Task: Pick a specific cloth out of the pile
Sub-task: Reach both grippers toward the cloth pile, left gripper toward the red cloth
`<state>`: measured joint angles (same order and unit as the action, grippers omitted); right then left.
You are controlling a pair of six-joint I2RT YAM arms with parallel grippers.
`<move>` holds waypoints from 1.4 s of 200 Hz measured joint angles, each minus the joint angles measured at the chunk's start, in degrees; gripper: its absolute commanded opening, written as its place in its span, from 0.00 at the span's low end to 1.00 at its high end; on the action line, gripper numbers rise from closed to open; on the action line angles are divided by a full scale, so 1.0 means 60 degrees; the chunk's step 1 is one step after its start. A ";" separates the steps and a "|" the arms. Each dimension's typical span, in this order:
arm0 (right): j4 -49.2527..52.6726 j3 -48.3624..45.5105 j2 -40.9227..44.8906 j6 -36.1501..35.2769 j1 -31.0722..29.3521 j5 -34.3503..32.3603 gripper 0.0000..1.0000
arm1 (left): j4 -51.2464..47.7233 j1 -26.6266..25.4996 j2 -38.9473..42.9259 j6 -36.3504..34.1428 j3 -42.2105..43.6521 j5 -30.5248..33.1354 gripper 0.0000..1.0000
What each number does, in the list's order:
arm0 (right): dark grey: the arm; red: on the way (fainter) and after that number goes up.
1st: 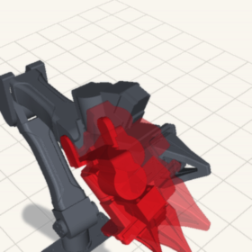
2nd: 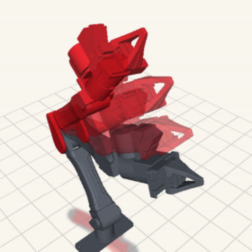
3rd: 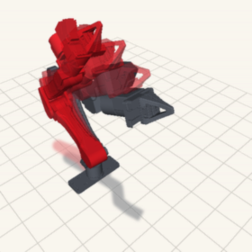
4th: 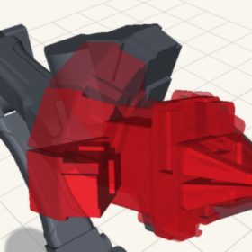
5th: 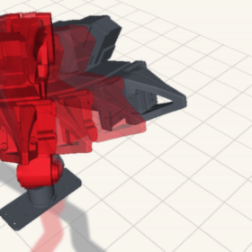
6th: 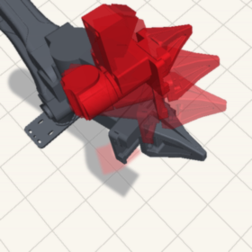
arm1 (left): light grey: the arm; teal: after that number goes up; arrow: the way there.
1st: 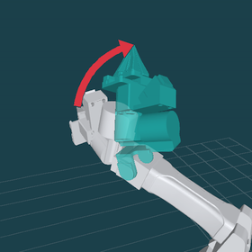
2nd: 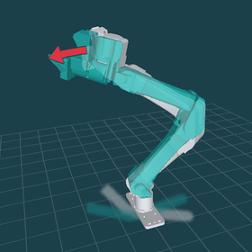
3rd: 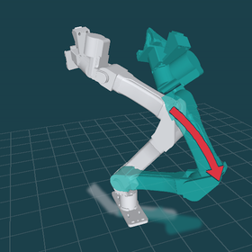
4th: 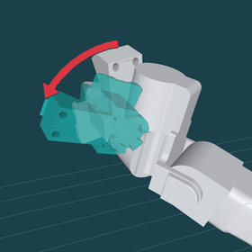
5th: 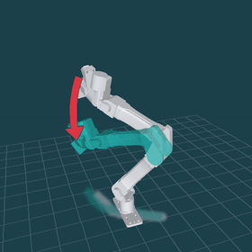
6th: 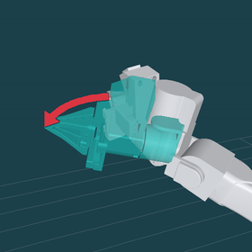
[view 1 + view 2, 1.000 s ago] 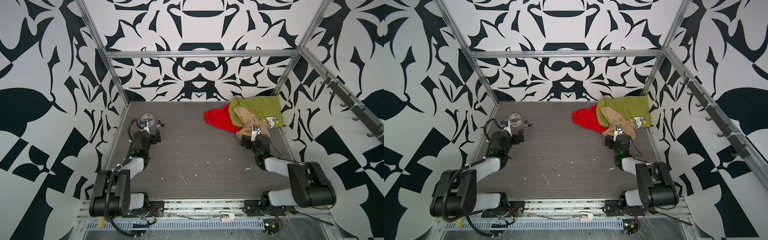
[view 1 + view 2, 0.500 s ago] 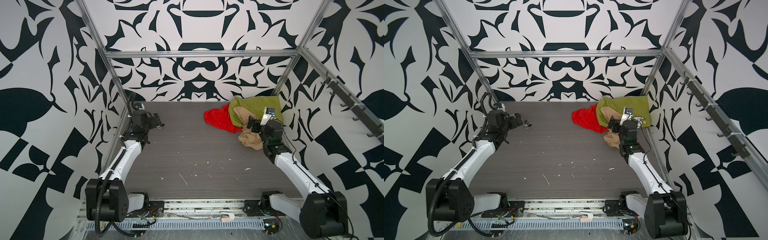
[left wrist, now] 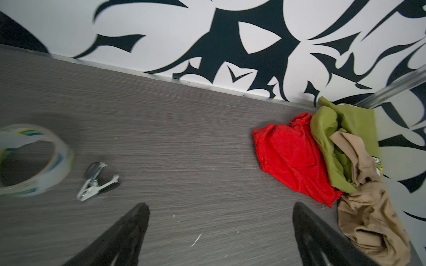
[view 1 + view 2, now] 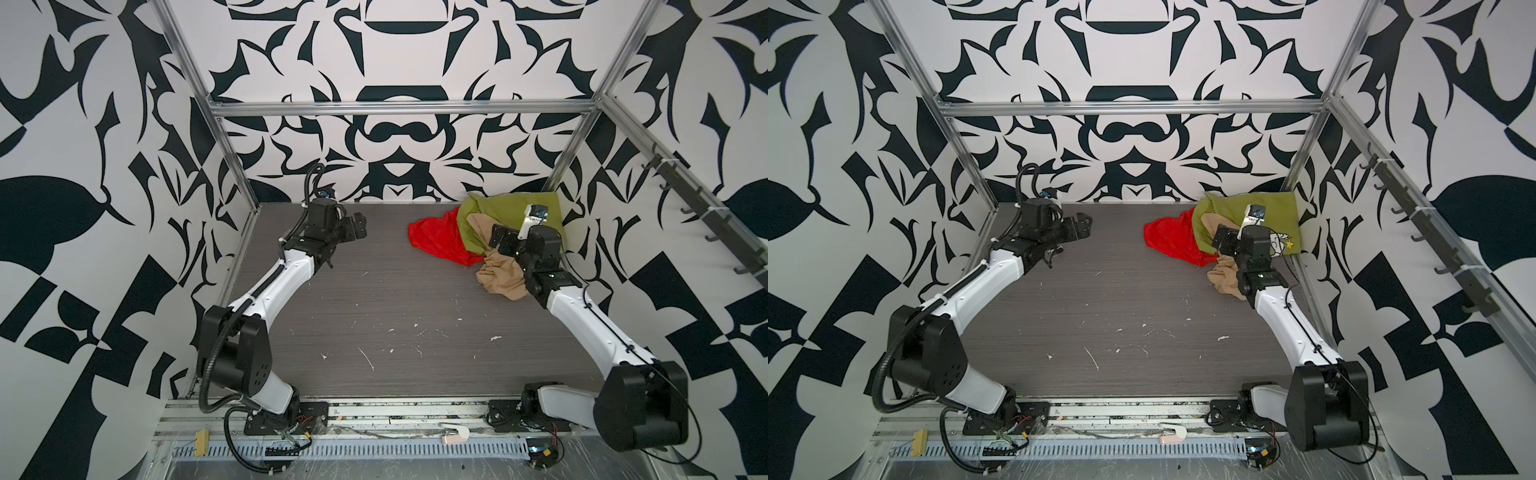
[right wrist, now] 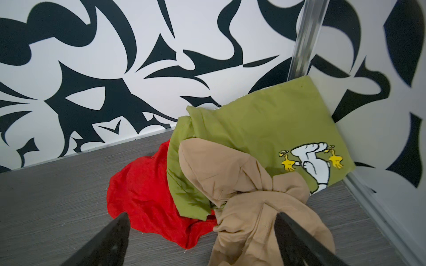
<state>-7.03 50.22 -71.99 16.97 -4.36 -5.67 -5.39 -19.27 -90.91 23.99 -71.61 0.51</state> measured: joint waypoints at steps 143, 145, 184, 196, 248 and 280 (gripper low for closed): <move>0.0277 0.1413 -0.2382 0.1304 -0.0069 0.2091 0.99 | 0.2051 -0.0499 -0.4696 0.1144 -0.2597 -0.2645 0.96; 0.0288 0.1432 -0.2412 0.1326 -0.0073 0.2113 0.99 | 0.2069 -0.0499 -0.4772 0.1177 -0.2645 -0.2674 0.95; 0.0317 0.1694 -0.3038 0.1581 -0.0171 0.2492 0.99 | 0.2200 -0.0561 -0.5963 0.1694 -0.3595 -0.3246 0.91; 0.0353 0.1745 -0.3206 0.1617 -0.0240 0.2568 0.99 | 0.2218 -0.0608 -0.6302 0.1851 -0.3912 -0.3384 0.88; 0.0535 0.2000 -0.3836 0.1647 -0.0550 0.2889 0.99 | 0.2138 -0.0929 -0.7533 0.2572 -0.5140 -0.3756 0.86; 0.0594 0.2135 -0.3931 0.1628 -0.0641 0.2976 0.99 | 0.2062 -0.1013 -0.8065 0.2980 -0.5697 -0.3956 0.79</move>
<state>-3.46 63.02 -95.57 26.74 -8.21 12.19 6.98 -25.34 -139.31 41.87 -105.80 -23.22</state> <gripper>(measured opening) 0.993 0.804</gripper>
